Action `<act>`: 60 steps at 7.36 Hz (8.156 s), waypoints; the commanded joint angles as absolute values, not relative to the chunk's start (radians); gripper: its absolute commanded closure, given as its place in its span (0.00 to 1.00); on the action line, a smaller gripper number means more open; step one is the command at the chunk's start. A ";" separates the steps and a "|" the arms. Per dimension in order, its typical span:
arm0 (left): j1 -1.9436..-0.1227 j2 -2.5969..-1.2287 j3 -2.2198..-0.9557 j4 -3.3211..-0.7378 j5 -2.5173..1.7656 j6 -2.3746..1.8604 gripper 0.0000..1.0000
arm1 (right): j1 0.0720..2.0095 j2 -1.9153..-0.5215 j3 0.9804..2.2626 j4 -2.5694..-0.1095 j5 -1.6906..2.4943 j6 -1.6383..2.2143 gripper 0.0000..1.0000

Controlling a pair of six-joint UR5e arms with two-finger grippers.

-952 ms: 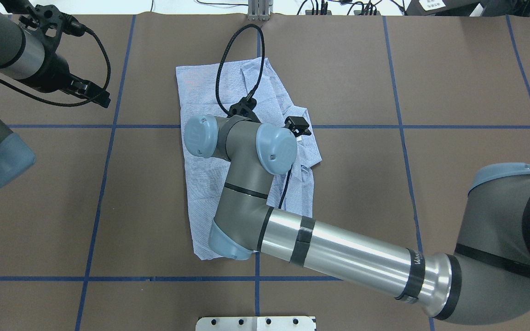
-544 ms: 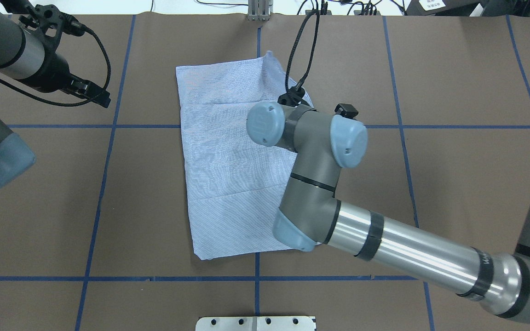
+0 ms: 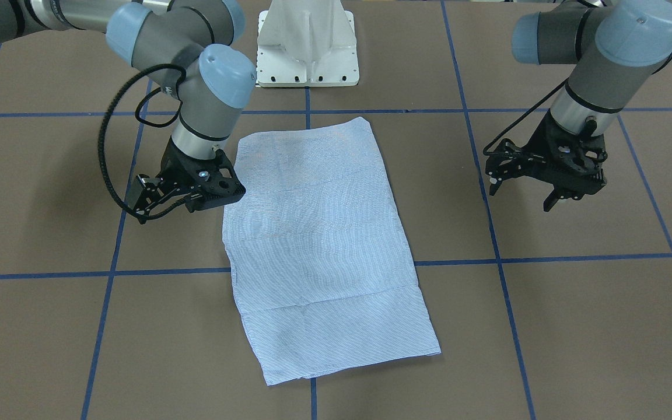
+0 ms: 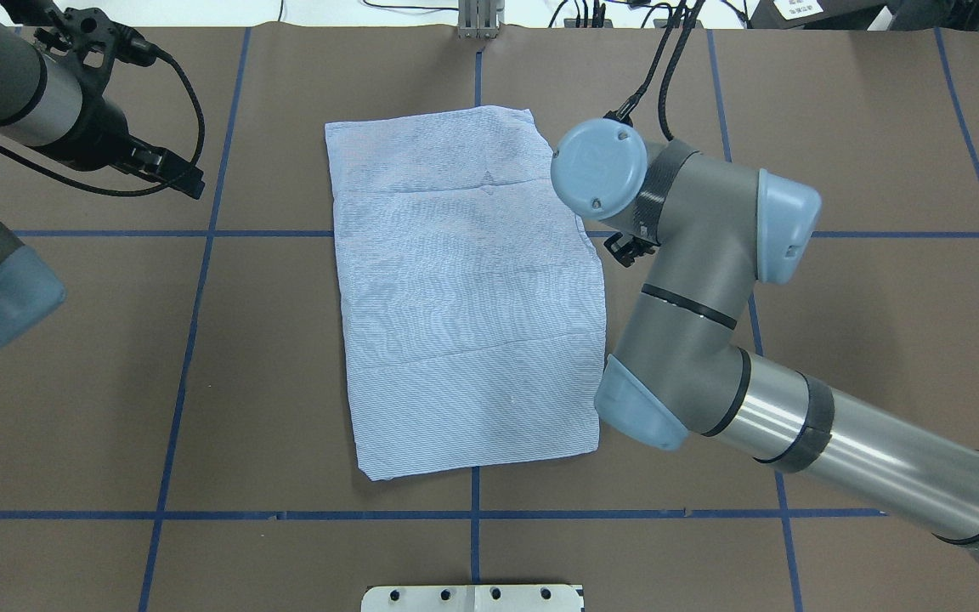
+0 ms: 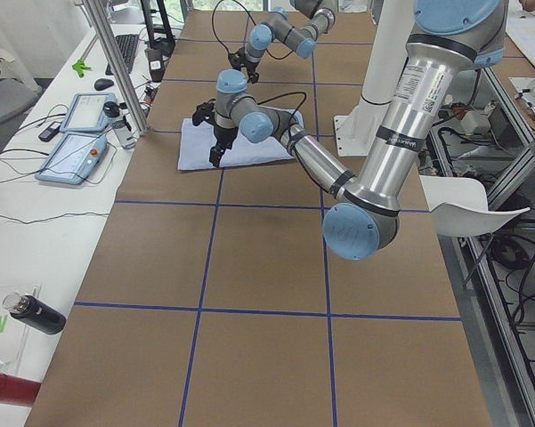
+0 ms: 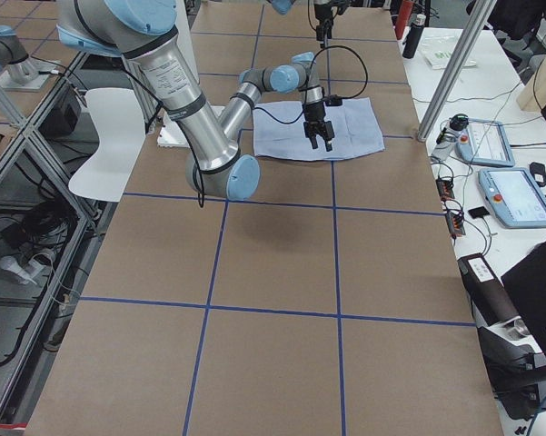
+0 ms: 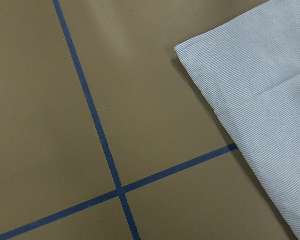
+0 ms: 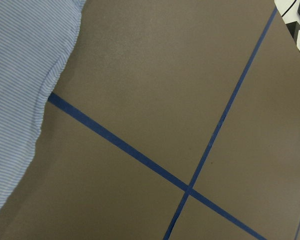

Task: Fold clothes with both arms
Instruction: 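Withdraw the right gripper to the shirt's side edge while the left lowers, then move the left gripper to the near corner of the shirt, then move the right gripper to the other near corner of the shirt, then lower both grippers onto the near shirt corners and close them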

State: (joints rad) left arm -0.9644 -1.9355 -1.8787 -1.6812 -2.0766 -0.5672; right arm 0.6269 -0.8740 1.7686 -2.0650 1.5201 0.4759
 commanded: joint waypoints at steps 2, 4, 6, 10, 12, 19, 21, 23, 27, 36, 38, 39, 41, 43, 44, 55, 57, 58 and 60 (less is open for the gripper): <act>-0.907 -1.907 -1.994 -1.684 -2.075 -0.884 0.00 | 0.655 -0.937 1.984 -2.004 1.722 0.685 0.00; -0.786 -1.876 -2.112 -1.689 -2.060 -1.096 0.00 | 0.655 -1.108 2.010 -1.649 1.778 0.925 0.00; -0.668 -1.876 -2.149 -1.690 -1.960 -1.251 0.00 | 0.653 -1.166 2.006 -1.554 1.807 1.049 0.00; -0.422 -1.875 -2.135 -1.695 -1.743 -1.578 0.00 | 0.650 -1.166 2.005 -1.552 1.807 1.081 0.00; -0.390 -1.878 -2.022 -1.828 -1.703 -1.666 0.00 | 0.650 -1.166 2.003 -1.552 1.807 1.081 0.00; -0.267 -1.890 -1.927 -1.893 -1.703 -1.675 0.25 | 0.649 -1.166 1.996 -1.551 1.807 1.081 0.00; -0.265 -1.913 -1.876 -1.894 -1.703 -1.672 0.36 | 0.647 -1.164 1.996 -1.551 1.807 1.081 0.00; -0.265 -1.940 -1.855 -1.894 -1.703 -1.671 0.36 | 0.647 -1.164 1.994 -1.551 1.807 1.081 0.00; -0.265 -1.945 -1.855 -1.896 -1.704 -1.672 0.51 | 0.637 -1.164 1.983 -1.551 1.805 1.083 0.00; -0.267 -1.945 -1.868 -1.891 -1.710 -1.677 1.00 | 0.306 -1.147 1.957 -1.528 1.608 2.095 0.00; -0.267 -1.945 -1.870 -1.891 -1.710 -1.677 1.00 | 0.252 -1.147 1.924 -1.526 1.539 2.111 0.00; -0.267 -1.944 -1.870 -1.891 -1.710 -1.677 1.00 | 0.244 -1.114 1.889 -1.526 1.513 2.120 0.00; -0.267 -1.944 -1.871 -1.891 -1.710 -1.677 1.00 | 0.242 -1.078 1.829 -1.526 1.494 2.132 0.07; -0.267 -1.945 -1.871 -1.891 -1.710 -1.677 1.00 | 0.235 -1.075 1.829 -1.526 1.496 2.155 0.09; -0.267 -1.944 -1.871 -1.891 -1.710 -1.677 1.00 | 0.224 -1.077 1.827 -1.526 1.494 2.187 0.10; -0.267 -1.944 -1.871 -1.891 -1.710 -1.677 1.00 | 0.219 -1.068 1.796 -1.542 1.494 2.240 0.17; -0.267 -1.944 -1.871 -1.891 -1.710 -1.677 1.00 | 0.219 -1.066 1.795 -1.542 1.494 2.253 0.28; -0.267 -1.944 -1.871 -1.891 -1.710 -1.677 1.00 | 0.219 -1.060 1.793 -1.540 1.494 2.287 0.42; -0.268 -1.944 -1.871 -1.891 -1.710 -1.677 1.00 | 0.219 -1.045 1.764 -1.531 1.493 2.321 0.72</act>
State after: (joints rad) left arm -0.2677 -1.9435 -1.8714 -1.8914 -1.7104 -1.6766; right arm 0.2197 -1.0510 1.7828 -1.5378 1.4930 2.2956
